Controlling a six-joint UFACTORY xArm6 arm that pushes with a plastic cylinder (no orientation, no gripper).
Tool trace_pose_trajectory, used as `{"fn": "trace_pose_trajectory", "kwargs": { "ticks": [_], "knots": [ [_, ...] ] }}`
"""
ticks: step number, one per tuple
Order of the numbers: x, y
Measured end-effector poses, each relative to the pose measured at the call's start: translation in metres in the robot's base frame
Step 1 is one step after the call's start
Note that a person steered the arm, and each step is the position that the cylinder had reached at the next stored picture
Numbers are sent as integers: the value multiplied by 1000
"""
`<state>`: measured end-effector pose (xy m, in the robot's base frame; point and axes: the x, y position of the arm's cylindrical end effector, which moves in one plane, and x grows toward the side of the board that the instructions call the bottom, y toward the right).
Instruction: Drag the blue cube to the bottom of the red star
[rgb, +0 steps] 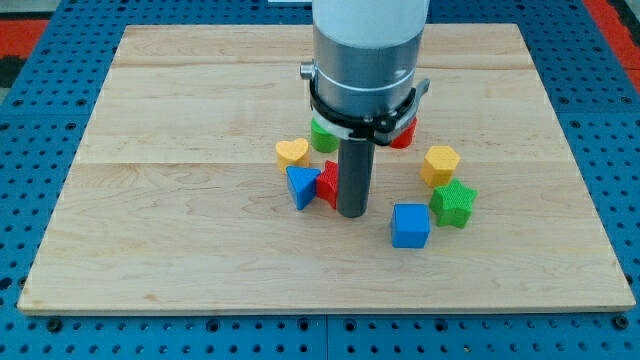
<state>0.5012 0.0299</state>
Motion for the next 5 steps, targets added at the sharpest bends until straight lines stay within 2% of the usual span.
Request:
{"fn": "trace_pose_trajectory", "kwargs": {
  "ticks": [1, 3, 4, 5],
  "knots": [
    [-12, 0],
    [40, 16],
    [66, 51],
    [76, 109]
  ]
}}
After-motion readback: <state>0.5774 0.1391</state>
